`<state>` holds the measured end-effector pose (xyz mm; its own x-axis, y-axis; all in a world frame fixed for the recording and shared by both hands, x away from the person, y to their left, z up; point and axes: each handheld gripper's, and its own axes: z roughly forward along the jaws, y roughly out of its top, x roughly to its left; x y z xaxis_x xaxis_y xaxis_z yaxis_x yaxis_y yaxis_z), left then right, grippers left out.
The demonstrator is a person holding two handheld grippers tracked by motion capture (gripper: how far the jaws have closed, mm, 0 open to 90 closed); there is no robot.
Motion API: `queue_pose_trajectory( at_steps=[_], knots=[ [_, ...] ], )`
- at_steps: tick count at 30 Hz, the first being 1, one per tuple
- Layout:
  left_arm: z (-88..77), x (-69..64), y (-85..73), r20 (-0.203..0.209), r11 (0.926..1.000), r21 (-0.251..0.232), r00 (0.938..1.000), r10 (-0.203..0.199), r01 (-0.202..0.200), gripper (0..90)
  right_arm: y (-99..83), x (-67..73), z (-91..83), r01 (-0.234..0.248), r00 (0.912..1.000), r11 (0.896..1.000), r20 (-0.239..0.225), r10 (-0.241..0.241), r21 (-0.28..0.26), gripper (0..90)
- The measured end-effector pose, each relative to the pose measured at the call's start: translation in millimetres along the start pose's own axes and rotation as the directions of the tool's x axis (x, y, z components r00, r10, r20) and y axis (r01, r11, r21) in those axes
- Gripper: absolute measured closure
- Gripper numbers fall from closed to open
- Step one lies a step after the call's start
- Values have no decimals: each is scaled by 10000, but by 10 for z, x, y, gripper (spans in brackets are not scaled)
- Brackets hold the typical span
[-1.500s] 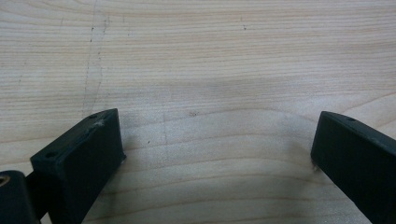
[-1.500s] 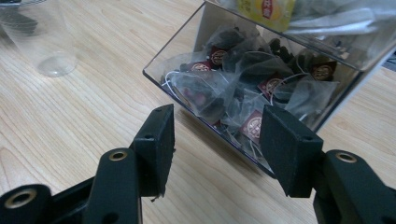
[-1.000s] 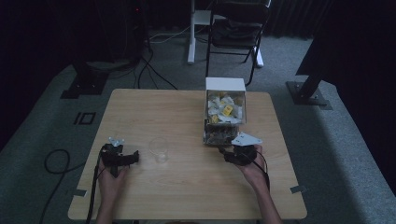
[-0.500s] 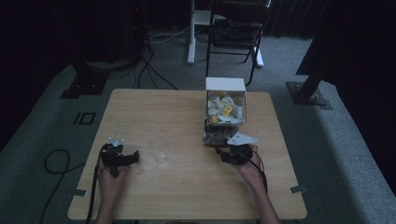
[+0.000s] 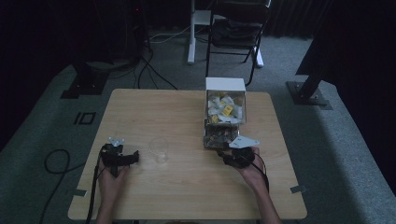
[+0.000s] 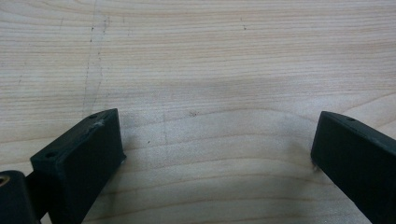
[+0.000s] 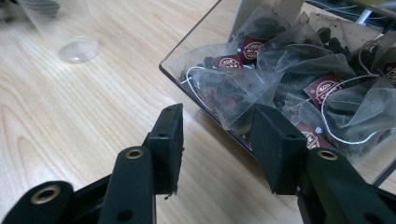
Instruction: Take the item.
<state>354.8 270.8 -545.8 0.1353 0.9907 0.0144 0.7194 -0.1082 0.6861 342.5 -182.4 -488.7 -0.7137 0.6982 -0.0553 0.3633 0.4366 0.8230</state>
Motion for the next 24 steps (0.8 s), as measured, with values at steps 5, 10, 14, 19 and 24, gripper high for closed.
queue_pose_trajectory(
  at_steps=[5, 10, 14, 19, 24],
  knots=[
    [0, 0, 0, 1, 10000, 0, 10000, -2, 2, 28, 1, 23, -18, 99, 9999, 9999, -48, -98, 95, 564],
    [-2, -2, -2, -2, 10000, 1, 10000, 2, -2, 28, -1, 25, -39, 87, 9999, 9998, -114, -85, 200, 588],
    [-1, -3, -2, -2, 10000, -2, 10000, -6, 6, 28, 7, 11, -49, -109, 9999, 9999, 80, 109, 21, 604],
    [-1, -3, -2, -1, 10000, -1, 10000, -2, 2, 28, 26, 0, -31, -140, 9998, 9999, 121, 139, 36, 731],
    [-1, -3, -2, -2, 10000, -1, 10000, -7, 7, 28, 47, -6, -32, -254, 9994, 9997, 239, 255, -36, 790]
  ],
)
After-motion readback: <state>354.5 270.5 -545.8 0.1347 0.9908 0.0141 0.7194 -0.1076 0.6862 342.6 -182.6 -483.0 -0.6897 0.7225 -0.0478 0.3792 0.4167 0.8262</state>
